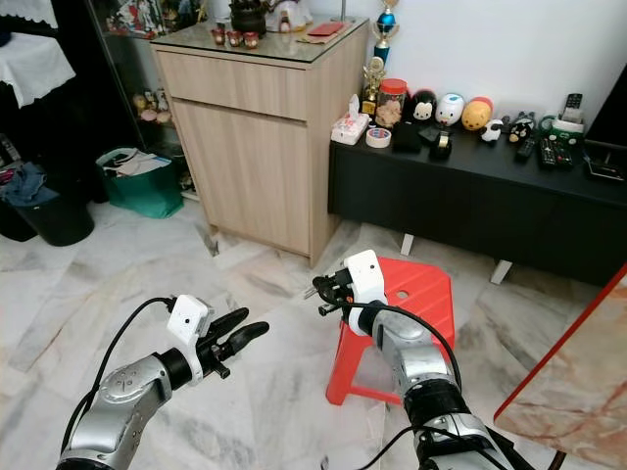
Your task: Hang keys on a hook
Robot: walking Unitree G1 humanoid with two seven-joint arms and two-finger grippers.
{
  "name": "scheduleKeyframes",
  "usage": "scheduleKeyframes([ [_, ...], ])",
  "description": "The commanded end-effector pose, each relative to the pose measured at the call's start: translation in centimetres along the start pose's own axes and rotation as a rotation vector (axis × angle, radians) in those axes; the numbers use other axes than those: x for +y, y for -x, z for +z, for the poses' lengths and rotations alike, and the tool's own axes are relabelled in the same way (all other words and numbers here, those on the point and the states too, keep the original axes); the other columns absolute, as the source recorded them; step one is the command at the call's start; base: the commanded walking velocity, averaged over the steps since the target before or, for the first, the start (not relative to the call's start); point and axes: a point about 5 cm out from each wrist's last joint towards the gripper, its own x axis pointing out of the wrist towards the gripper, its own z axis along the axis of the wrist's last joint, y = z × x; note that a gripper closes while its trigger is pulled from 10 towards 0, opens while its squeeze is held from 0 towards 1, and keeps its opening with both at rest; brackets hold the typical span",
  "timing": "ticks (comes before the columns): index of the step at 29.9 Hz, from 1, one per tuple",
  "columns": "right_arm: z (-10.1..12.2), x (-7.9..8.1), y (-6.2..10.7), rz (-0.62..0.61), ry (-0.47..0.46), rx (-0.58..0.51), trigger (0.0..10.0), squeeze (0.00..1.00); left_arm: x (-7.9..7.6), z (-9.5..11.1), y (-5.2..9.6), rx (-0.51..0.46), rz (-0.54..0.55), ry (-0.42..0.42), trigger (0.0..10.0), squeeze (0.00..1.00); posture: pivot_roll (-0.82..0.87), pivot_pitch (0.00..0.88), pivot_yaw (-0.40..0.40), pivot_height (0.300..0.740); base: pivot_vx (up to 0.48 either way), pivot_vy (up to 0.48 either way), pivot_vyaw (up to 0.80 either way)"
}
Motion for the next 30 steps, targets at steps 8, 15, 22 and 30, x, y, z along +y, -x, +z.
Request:
scheduleKeyframes([
  [8, 1.9, 0.9, 0.8, 0.104, 0.068, -0.026, 10.0, 0.0, -0.2, 1.7, -0.3, 0.006, -0.074, -0.092, 10.0, 0.0, 0.05, 0.002, -0.026, 0.74, 0.0, 0.0, 0.0],
  [15, 2.0, 1.4, 1.4, 0.161, 0.114, 0.024, 10.0, 0.0, -0.4, 3.4, -1.1, -0.016, -0.132, -0.138, 10.0, 0.0, 0.05, 0.006, -0.031, 0.74, 0.0, 0.0, 0.0],
  [22, 2.1, 1.8, 1.7, 0.176, 0.118, 0.033, 10.0, 0.0, -1.0, 3.7, -1.7, -0.017, -0.158, -0.158, 10.0, 0.0, 0.04, 0.007, -0.03, 0.74, 0.0, 0.0, 0.0],
  [30, 2.2, 3.2, 2.5, 0.264, 0.095, 0.052, 10.0, 0.0, -1.0, 3.6, -1.7, -0.005, -0.167, -0.145, 10.0, 0.0, 0.04, 0.01, -0.028, 0.74, 0.0, 0.0, 0.0],
])
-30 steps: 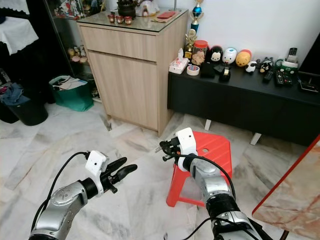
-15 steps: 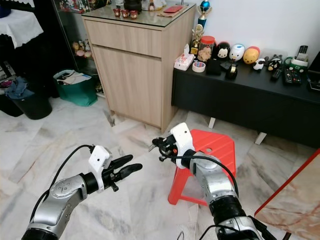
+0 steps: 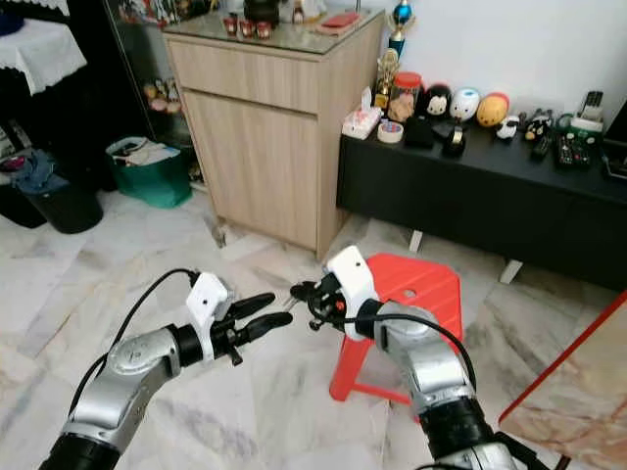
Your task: Hang keys on a hook
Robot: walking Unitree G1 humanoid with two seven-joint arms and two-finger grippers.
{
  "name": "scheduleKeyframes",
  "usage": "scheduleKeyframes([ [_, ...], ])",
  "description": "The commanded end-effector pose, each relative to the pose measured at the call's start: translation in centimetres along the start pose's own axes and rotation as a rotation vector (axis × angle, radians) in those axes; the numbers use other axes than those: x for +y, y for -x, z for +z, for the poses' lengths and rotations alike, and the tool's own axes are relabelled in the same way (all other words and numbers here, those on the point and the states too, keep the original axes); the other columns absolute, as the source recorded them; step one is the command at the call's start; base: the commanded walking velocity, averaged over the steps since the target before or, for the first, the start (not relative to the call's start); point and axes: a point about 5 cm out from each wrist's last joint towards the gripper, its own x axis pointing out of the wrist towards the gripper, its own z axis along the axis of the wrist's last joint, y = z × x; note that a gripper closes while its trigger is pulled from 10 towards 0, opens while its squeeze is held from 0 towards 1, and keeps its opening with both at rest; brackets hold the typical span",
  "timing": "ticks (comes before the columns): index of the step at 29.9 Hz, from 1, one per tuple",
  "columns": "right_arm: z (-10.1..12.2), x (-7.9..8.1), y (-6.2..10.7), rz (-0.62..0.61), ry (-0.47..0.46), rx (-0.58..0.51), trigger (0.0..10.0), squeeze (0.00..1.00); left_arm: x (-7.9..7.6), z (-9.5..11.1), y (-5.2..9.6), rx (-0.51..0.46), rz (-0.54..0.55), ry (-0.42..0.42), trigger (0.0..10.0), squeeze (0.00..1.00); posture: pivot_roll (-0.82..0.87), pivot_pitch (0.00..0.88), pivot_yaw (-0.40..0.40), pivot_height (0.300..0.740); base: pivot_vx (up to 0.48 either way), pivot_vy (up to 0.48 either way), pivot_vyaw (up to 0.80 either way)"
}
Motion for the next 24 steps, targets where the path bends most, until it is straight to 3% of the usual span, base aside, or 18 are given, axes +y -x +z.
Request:
scheduleKeyframes([
  [1, 0.5, 0.44, 0.18, 0.032, 0.009, -0.008, 10.0, 0.0, -0.02, 0.4, -0.08, 0.01, -0.015, -0.016, 10.0, 0.0, 0.04, 0.01, -0.028, 0.74, 0.0, 0.0, 0.0],
  [5, 0.35, 1.3, 0.38, 0.103, 0.026, 0.02, 10.0, 0.0, -0.11, 0.32, -0.11, 0.008, -0.023, 0.003, 10.0, 0.0, 0.05, 0.011, -0.029, 0.74, 0.0, 0.0, 0.0],
  [11, 0.53, 1.22, 0.45, 0.096, 0.033, 0.023, 10.0, 0.0, -0.3, 0.3, -0.17, 0.016, -0.044, 0.004, 10.0, 0.0, 0.05, 0.011, -0.03, 0.74, 0.0, 0.0, 0.0],
  [14, 0.6, 1.23, 0.48, 0.099, 0.037, 0.023, 10.0, 0.0, -0.36, 0.24, -0.15, 0.025, -0.054, 0.004, 7.1, 0.0, 0.05, 0.01, -0.031, 0.74, 0.0, 0.0, 0.0],
  [17, 0.65, 1.05, 0.46, 0.088, 0.04, 0.024, 10.0, 0.0, -0.43, 0.17, -0.1, 0.032, -0.064, 0.007, 7.9, 0.0, 0.05, 0.009, -0.032, 0.74, 0.0, 0.0, 0.0],
  [18, 0.67, 0.98, 0.47, 0.084, 0.041, 0.026, 10.0, 0.0, -0.46, 0.16, -0.06, 0.036, -0.069, 0.007, 8.9, 0.0, 0.05, 0.009, -0.032, 0.74, 0.0, 0.0, 0.0],
  [24, 0.69, 0.8, 0.42, 0.074, 0.043, 0.025, 10.0, 0.0, -0.52, 0.04, 0.21, 0.056, -0.084, -0.001, 8.7, 0.0, 0.05, 0.007, -0.032, 0.74, 0.0, 0.0, 0.0],
])
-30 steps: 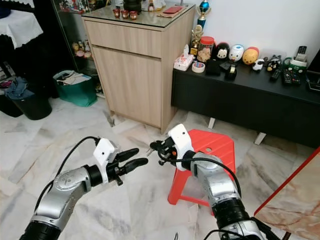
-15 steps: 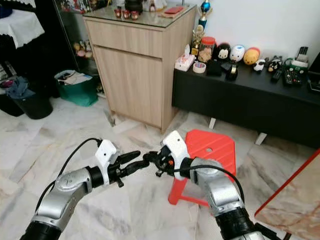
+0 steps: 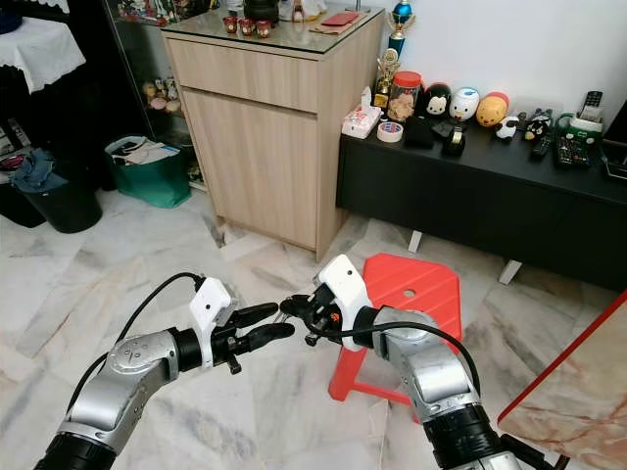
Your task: Hang keys on a hook
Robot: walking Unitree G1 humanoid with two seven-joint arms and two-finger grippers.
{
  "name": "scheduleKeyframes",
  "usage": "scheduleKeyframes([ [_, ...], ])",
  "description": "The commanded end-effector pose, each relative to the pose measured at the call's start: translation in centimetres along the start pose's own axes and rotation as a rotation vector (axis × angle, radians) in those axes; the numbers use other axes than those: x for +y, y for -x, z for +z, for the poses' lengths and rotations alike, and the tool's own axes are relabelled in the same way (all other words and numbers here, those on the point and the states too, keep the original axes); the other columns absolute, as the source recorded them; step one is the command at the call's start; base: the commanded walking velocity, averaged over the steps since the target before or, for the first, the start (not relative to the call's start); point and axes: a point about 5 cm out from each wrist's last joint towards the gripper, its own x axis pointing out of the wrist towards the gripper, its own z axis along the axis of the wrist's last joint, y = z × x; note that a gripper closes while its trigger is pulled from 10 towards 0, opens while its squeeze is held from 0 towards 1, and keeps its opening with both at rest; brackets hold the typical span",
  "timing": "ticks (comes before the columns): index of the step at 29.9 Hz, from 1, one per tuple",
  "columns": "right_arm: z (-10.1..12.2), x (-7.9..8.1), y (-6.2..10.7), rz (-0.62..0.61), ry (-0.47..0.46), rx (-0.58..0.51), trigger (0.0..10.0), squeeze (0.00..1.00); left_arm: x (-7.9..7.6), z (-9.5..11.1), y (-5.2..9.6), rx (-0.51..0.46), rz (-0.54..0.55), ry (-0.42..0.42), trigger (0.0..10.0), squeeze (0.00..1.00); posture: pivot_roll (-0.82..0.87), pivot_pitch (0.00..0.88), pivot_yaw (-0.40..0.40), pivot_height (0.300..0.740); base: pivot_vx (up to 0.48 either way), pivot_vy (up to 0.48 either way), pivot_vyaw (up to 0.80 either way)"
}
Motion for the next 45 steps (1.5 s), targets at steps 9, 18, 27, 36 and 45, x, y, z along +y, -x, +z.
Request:
scheduleKeyframes([
  [9, 0.56, -0.22, -0.05, -0.013, 0.01, -0.012, 10.0, 0.0, -0.08, 0.17, 0.06, 0.008, -0.015, -0.015, 0.0, 0.0, 0.05, 0.009, -0.029, 0.74, 0.0, 0.0, 0.0],
  [18, 0.52, -0.09, -0.14, -0.008, 0.001, -0.014, 10.0, 0.0, -0.17, 0.15, -0.23, 0.005, -0.016, -0.014, 1.5, 0.0, 0.05, 0.011, -0.029, 0.74, 0.0, 0.0, 0.0],
  [27, 0.71, -0.02, -0.26, -0.005, 0.0, -0.019, 10.0, 0.0, -0.23, 0.2, -0.37, 0.009, -0.024, -0.012, 2.7, 0.0, 0.05, 0.013, -0.03, 0.74, 0.0, 0.0, 0.0],
  [36, 0.79, -0.06, -0.29, -0.01, 0.002, -0.021, 10.0, 0.0, -0.31, 0.02, -0.44, 0.027, -0.03, -0.004, 0.0, 0.0, 0.06, 0.014, -0.028, 0.74, 0.0, 0.0, 0.0],
  [45, 0.84, -0.16, -0.3, -0.015, 0.001, -0.023, 10.0, 0.0, -0.21, -0.26, -0.31, 0.057, -0.028, -0.016, 0.0, 0.0, 0.06, 0.014, -0.029, 0.74, 0.0, 0.0, 0.0],
])
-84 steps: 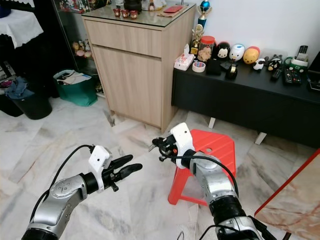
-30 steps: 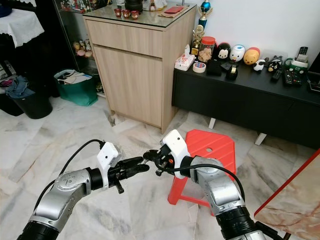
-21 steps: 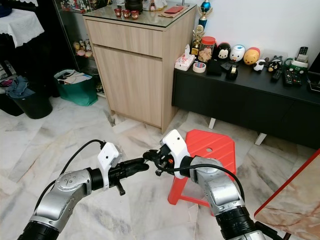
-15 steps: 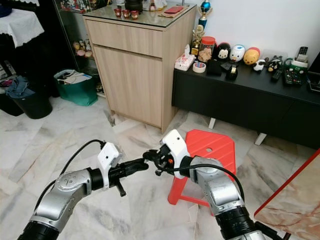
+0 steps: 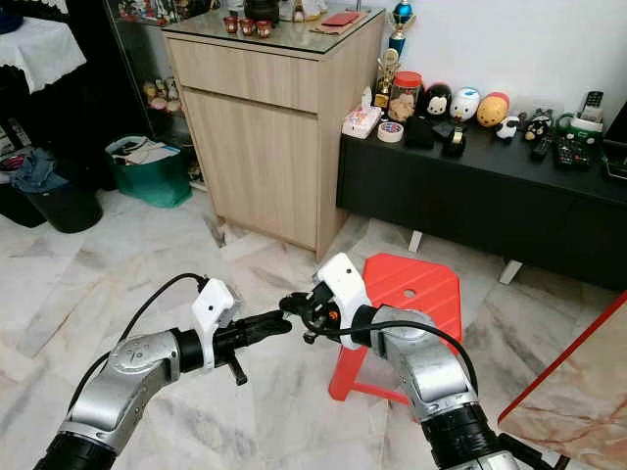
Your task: Hang keys on a hook
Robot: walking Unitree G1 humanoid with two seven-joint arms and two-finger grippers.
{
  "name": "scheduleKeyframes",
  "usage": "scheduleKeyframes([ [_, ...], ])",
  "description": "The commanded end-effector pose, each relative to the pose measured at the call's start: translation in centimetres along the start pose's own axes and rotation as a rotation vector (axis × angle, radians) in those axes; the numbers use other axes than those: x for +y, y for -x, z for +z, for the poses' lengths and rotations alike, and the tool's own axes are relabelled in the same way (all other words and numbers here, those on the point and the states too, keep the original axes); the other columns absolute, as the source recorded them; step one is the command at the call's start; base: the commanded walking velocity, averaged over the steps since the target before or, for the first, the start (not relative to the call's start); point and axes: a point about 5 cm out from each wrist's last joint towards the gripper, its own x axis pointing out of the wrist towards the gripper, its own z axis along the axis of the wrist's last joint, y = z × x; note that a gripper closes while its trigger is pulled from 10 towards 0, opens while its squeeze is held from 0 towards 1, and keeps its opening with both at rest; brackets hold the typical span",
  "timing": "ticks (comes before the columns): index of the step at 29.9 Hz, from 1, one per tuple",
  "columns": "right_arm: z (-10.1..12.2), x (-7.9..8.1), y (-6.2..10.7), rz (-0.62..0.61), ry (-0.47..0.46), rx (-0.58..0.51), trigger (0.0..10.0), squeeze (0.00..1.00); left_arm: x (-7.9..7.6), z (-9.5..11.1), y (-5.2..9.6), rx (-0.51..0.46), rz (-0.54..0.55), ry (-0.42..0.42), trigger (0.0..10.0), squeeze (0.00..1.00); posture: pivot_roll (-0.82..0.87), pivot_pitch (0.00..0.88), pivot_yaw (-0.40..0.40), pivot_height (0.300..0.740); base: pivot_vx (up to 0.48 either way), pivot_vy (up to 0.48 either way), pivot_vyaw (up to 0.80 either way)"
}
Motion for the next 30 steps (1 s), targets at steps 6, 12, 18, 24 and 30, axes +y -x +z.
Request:
scheduleKeyframes([
  [6, 0.8, -0.3, -0.1, -0.005, 0.005, -0.016, 10.0, 0.0, 0.1, -0.4, 0.0, 0.059, -0.003, -0.02, 0.0, 0.0, 0.06, 0.014, -0.029, 0.74, 0.0, 0.0, 0.0],
  [12, 0.8, -0.3, -0.1, -0.008, 0.005, -0.017, 10.0, 0.0, 0.3, -0.6, 0.1, 0.082, 0.013, -0.028, 0.0, 0.0, 0.06, 0.014, -0.029, 0.74, 0.0, 0.0, 0.0],
  [18, 0.8, -0.4, -0.1, -0.011, 0.007, -0.017, 10.0, 0.0, 0.6, -0.7, 0.1, 0.095, 0.037, -0.041, 0.0, 0.0, 0.06, 0.014, -0.029, 0.74, 0.0, 0.0, 0.0],
  [24, 0.8, -0.5, -0.1, -0.016, 0.009, -0.014, 10.0, 0.0, 0.9, -0.7, 0.1, 0.096, 0.067, -0.053, 0.0, 0.0, 0.06, 0.014, -0.029, 0.74, 0.0, 0.0, 0.0],
  [30, 0.8, -0.6, -0.1, -0.024, 0.011, -0.012, 10.0, 0.0, 1.2, -0.9, 0.3, 0.105, 0.086, -0.061, 0.0, 0.0, 0.06, 0.015, -0.03, 0.74, 0.0, 0.0, 0.0],
])
